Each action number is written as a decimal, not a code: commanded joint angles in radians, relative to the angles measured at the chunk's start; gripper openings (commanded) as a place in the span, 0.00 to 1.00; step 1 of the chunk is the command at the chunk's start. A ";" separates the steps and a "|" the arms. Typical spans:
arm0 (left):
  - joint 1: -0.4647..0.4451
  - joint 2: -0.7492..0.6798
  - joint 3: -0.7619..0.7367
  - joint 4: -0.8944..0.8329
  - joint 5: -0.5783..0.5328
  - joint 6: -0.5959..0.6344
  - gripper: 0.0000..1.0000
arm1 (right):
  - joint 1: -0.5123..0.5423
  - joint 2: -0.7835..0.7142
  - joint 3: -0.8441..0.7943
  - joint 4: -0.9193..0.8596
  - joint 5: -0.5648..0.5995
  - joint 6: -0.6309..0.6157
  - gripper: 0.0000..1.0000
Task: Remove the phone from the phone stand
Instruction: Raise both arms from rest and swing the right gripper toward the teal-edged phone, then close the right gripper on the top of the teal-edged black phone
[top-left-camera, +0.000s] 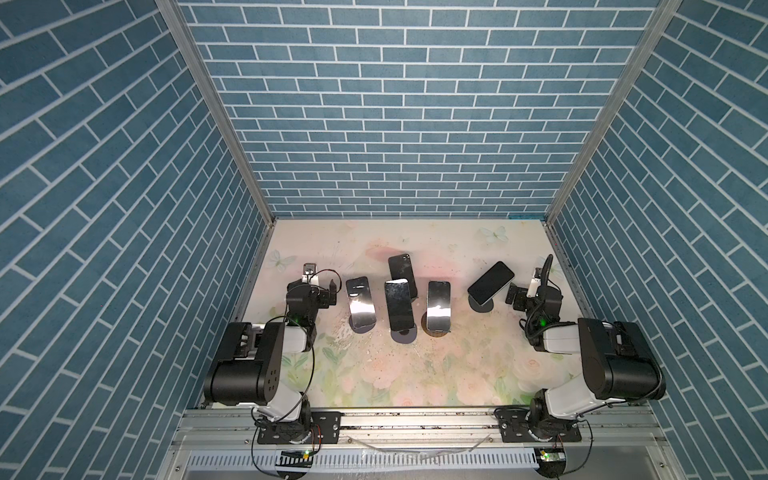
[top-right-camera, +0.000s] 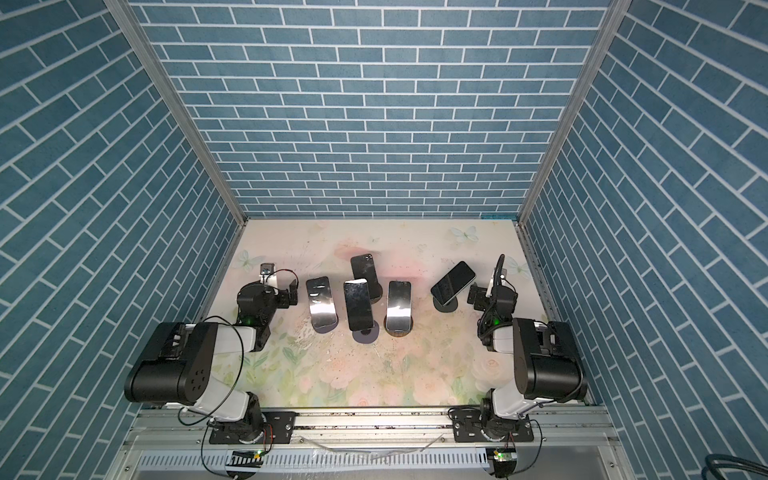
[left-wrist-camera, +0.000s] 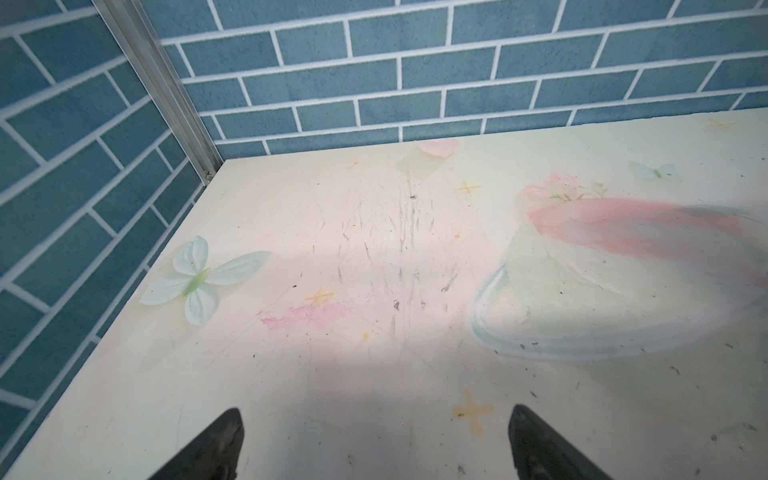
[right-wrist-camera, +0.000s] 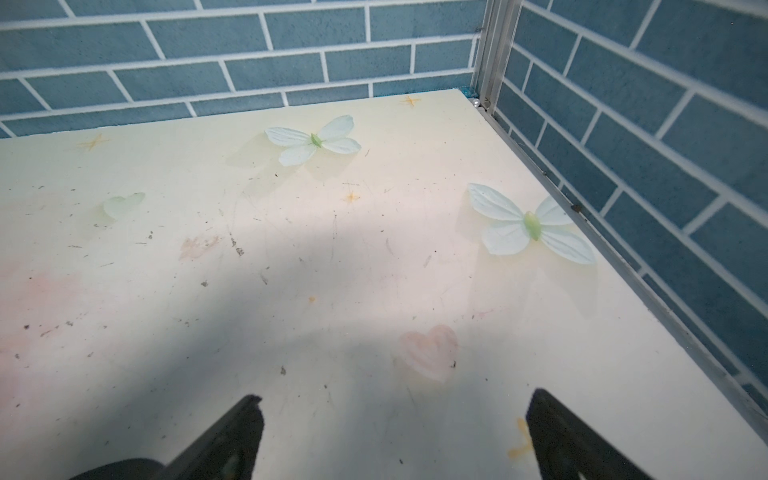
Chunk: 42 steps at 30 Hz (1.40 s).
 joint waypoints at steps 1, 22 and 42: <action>0.000 0.001 0.014 -0.010 0.003 0.012 1.00 | -0.003 0.004 0.033 0.007 0.009 -0.035 0.99; 0.002 -0.275 0.068 -0.316 -0.096 -0.042 1.00 | -0.001 -0.328 0.246 -0.618 0.093 0.185 0.99; -0.057 -0.575 0.303 -0.930 -0.057 -0.356 1.00 | -0.009 -0.505 0.325 -0.910 0.043 0.601 0.99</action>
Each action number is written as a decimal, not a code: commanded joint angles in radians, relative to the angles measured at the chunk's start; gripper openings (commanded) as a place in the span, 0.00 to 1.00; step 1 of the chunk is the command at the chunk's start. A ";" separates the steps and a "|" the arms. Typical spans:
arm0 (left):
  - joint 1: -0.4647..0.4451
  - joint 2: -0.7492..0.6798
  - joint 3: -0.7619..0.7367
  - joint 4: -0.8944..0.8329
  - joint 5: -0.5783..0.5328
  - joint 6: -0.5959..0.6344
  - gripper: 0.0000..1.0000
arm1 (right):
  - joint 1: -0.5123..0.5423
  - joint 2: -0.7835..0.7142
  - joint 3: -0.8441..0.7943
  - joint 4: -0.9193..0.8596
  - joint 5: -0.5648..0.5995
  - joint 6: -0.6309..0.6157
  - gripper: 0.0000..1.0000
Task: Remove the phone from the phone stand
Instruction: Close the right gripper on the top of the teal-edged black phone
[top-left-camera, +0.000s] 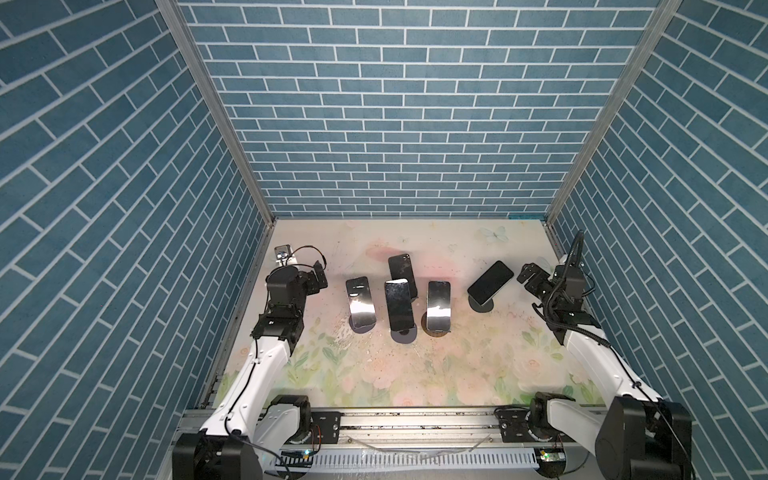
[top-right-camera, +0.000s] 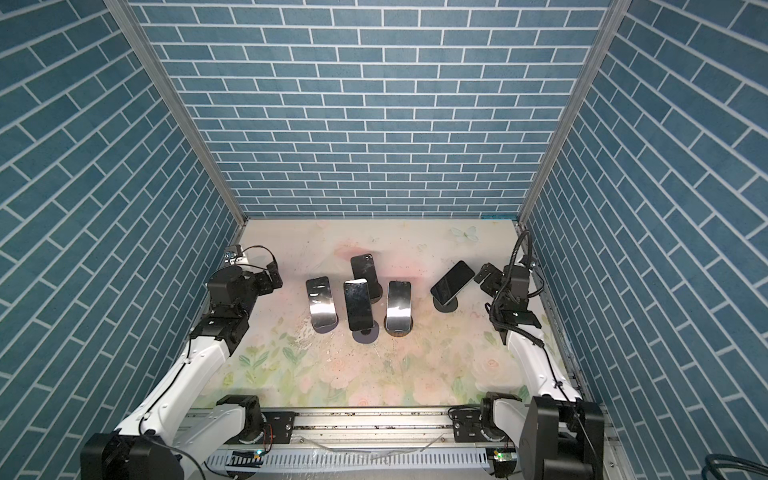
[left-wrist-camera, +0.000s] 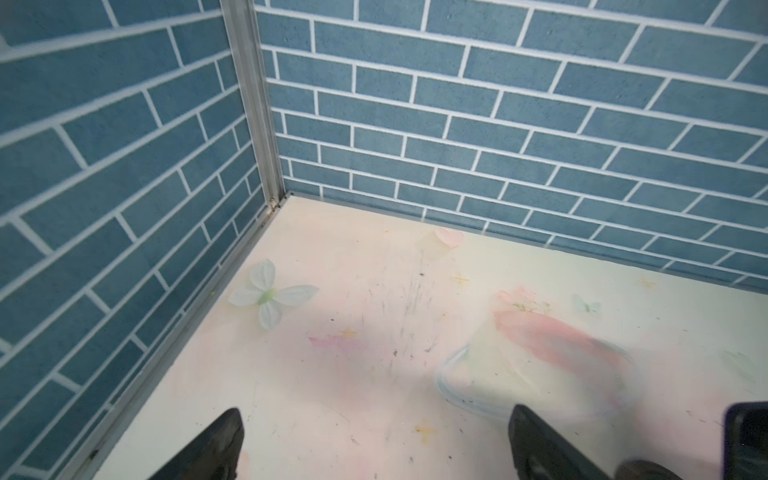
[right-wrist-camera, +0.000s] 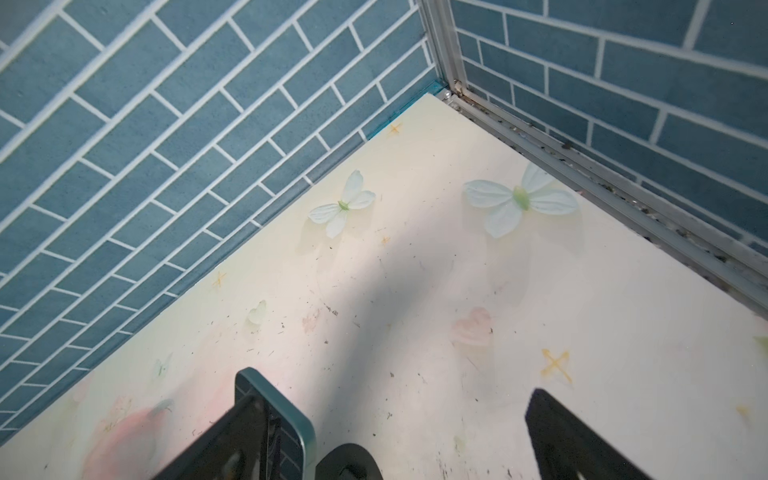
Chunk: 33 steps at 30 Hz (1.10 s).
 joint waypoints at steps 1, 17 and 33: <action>-0.016 -0.013 0.043 -0.123 0.070 -0.086 1.00 | -0.003 -0.040 0.088 -0.164 0.062 0.058 0.99; -0.214 0.101 0.240 -0.375 0.210 -0.134 1.00 | 0.191 0.072 0.460 -0.700 0.157 0.055 0.99; -0.243 0.072 0.188 -0.262 0.325 -0.147 1.00 | 0.391 0.354 0.659 -0.834 0.265 0.199 0.99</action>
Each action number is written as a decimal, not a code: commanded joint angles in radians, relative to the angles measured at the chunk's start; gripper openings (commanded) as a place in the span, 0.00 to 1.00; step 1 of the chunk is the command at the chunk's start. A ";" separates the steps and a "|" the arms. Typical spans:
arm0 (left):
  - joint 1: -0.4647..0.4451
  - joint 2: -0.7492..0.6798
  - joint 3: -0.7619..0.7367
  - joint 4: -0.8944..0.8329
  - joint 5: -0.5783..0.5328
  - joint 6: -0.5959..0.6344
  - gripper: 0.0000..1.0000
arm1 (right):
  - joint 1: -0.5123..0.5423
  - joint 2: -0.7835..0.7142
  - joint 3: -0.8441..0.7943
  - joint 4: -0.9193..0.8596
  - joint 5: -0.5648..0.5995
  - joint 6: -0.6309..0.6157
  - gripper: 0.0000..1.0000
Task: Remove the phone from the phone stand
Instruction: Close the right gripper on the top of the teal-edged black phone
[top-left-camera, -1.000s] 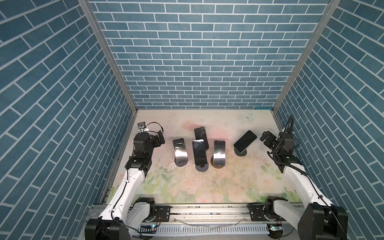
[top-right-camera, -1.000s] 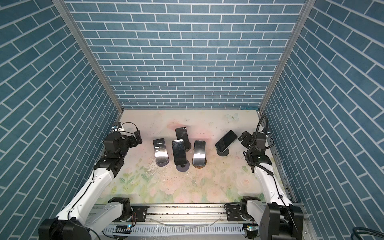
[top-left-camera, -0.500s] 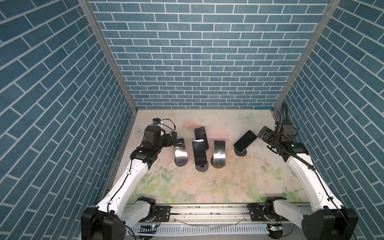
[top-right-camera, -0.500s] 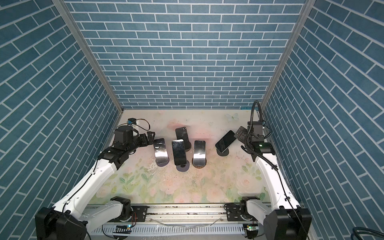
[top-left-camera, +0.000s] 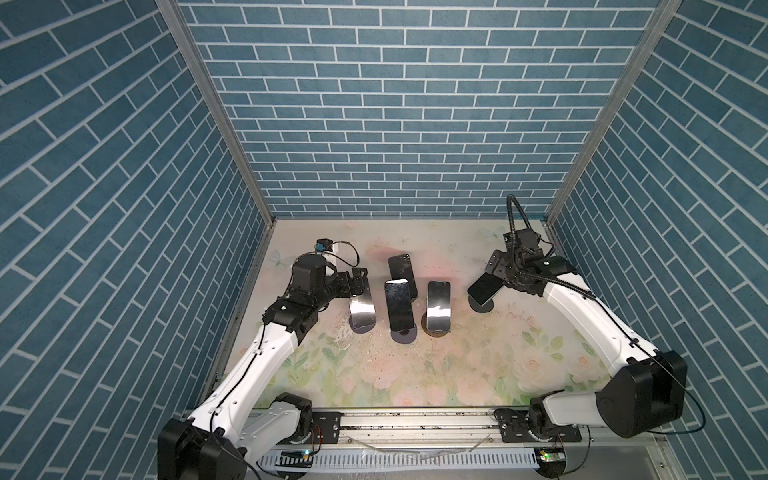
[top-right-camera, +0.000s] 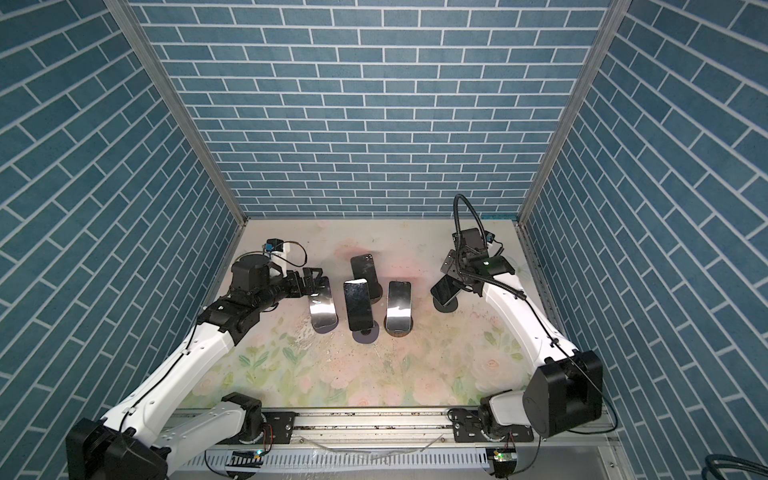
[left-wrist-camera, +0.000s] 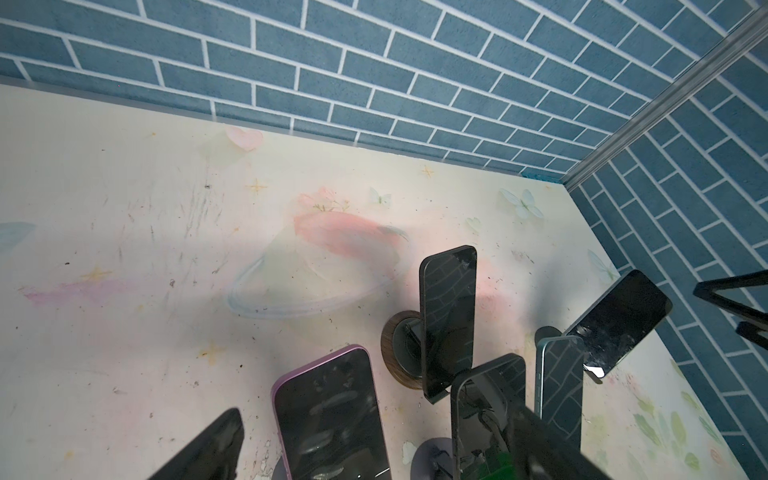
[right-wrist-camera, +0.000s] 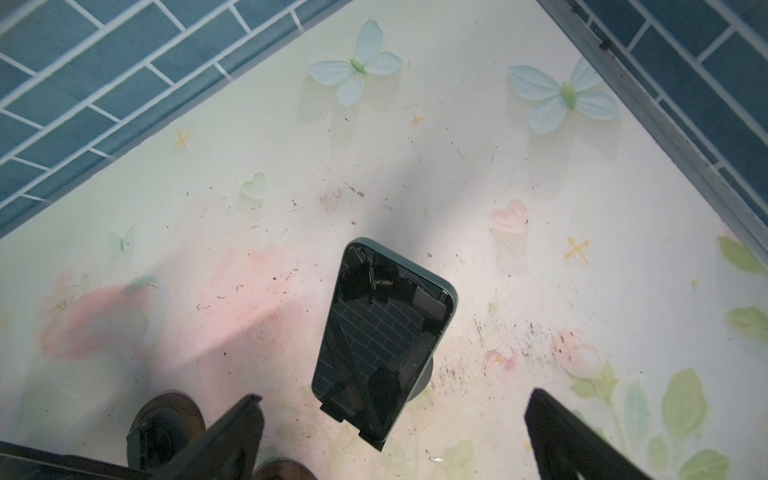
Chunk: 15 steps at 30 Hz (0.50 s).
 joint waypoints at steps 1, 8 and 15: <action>-0.006 0.002 -0.005 0.014 0.017 -0.005 1.00 | 0.011 0.046 0.075 -0.074 0.040 0.067 0.99; -0.006 0.009 -0.012 0.027 -0.001 0.000 1.00 | 0.013 0.123 0.114 -0.102 0.061 0.087 0.99; -0.006 0.033 -0.009 0.037 -0.016 0.017 1.00 | 0.012 0.191 0.140 -0.099 0.074 0.105 0.99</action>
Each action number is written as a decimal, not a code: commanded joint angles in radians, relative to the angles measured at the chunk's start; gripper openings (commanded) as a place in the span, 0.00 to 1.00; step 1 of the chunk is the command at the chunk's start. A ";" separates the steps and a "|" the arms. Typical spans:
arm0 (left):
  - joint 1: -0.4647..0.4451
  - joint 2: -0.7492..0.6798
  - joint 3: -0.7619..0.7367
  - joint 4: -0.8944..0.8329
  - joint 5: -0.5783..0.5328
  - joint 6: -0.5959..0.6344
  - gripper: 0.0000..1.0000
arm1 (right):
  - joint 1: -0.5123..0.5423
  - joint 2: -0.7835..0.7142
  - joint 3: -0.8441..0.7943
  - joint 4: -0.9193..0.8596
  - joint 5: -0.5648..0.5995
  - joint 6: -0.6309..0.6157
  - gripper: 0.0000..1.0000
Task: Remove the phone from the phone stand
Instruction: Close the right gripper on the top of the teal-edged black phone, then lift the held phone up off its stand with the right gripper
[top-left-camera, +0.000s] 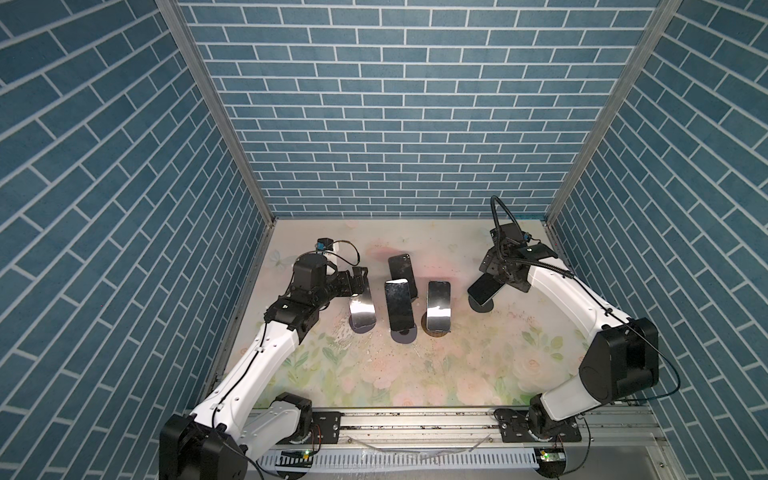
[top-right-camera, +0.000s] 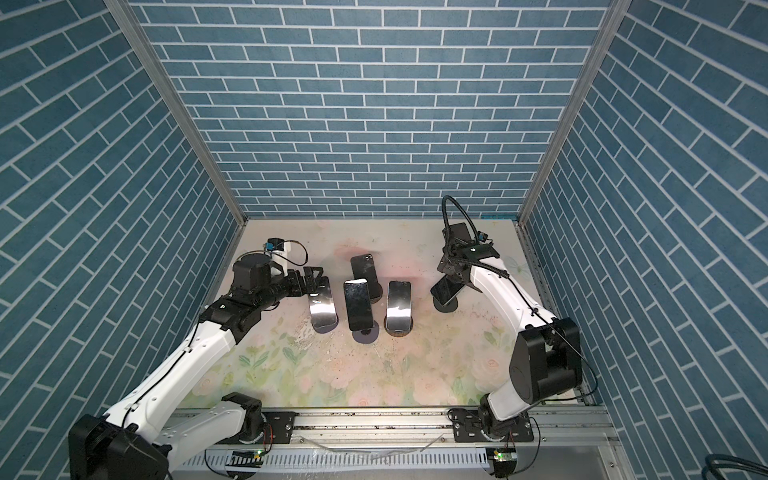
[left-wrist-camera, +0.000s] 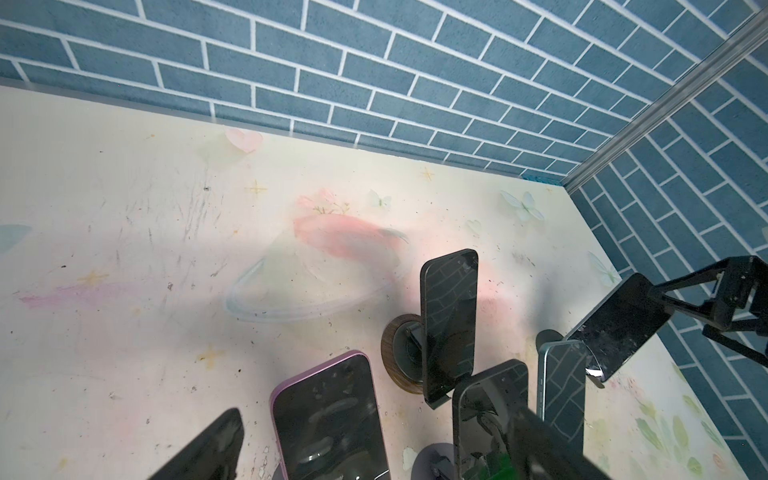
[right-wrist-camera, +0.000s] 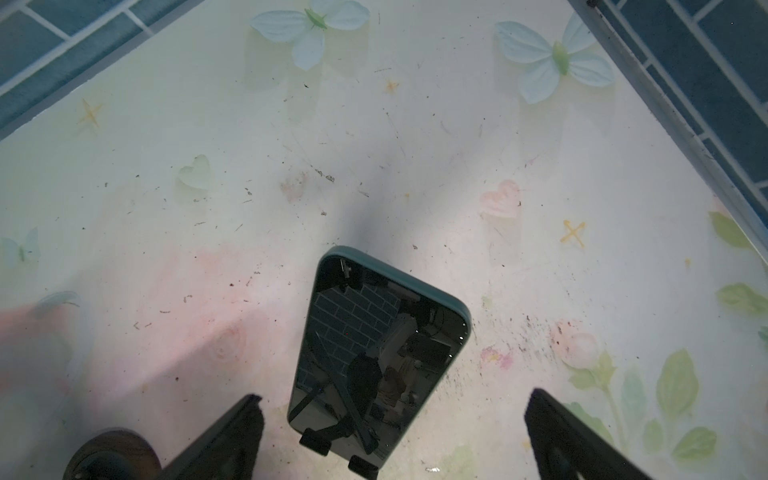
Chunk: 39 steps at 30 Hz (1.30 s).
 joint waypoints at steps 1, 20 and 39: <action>-0.006 0.018 -0.006 0.016 -0.010 0.021 1.00 | 0.005 0.031 0.048 -0.029 0.033 0.055 0.99; -0.006 0.084 0.023 0.018 -0.028 0.077 1.00 | 0.004 0.193 0.144 -0.030 0.038 0.069 0.99; -0.006 0.071 0.014 0.022 -0.048 0.086 1.00 | 0.004 0.234 0.141 -0.019 0.042 0.049 0.72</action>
